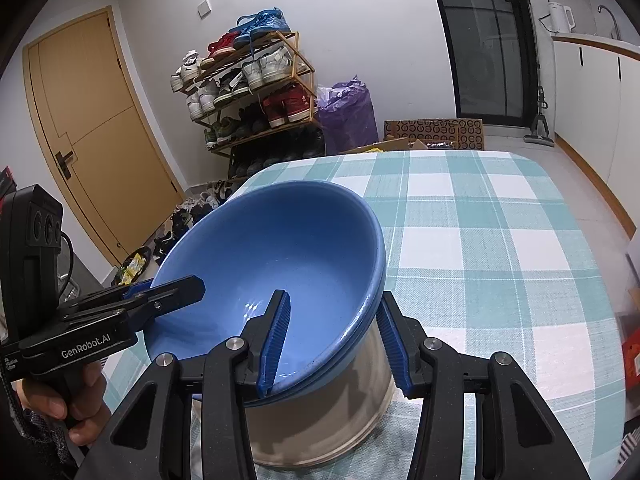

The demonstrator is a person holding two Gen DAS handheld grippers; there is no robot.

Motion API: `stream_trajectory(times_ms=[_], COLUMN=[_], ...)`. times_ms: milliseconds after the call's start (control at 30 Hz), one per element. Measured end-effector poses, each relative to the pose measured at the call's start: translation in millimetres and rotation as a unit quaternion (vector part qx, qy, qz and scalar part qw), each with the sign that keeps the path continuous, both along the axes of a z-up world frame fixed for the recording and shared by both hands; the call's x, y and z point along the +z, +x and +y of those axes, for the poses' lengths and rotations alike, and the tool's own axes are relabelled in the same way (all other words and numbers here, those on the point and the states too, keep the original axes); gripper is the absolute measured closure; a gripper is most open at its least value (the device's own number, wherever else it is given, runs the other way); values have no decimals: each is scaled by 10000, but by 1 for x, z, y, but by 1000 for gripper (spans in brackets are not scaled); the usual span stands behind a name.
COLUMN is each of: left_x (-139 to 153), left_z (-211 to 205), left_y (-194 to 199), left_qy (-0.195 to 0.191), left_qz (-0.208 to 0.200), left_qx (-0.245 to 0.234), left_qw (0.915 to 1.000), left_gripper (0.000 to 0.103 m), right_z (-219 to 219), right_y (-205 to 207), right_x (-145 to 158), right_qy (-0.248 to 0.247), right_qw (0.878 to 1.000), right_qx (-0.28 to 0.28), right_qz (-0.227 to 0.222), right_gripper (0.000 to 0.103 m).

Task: Organize plates and bowls
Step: 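Lower the nested blue bowls onto the cream plate stack with both grippers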

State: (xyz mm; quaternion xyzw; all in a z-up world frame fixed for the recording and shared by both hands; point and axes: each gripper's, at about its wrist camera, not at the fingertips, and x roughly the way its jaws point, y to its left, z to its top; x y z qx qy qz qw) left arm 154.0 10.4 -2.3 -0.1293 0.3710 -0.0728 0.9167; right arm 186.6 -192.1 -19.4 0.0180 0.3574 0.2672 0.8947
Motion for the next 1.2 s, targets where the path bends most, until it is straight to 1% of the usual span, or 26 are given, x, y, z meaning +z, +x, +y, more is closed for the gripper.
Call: stream_trajectory(times_ms=[333, 767, 1200], left_x=[-7, -8, -6], left_z=[3, 5, 12], left_y=[2, 1, 1], left_qy=[-28, 45, 106], left_qz=[50, 26, 17], left_qx=[17, 37, 112], left_qw=[10000, 10000, 9999], left_gripper=[67, 67, 67], right_z=[4, 6, 16], right_y=[2, 2, 5], right_x=[-6, -9, -12], right_qy=[-18, -14, 32], right_qw=[10000, 10000, 9999], right_qx=[18, 33, 89], right_qz=[62, 74, 93], right_gripper=[57, 57, 57])
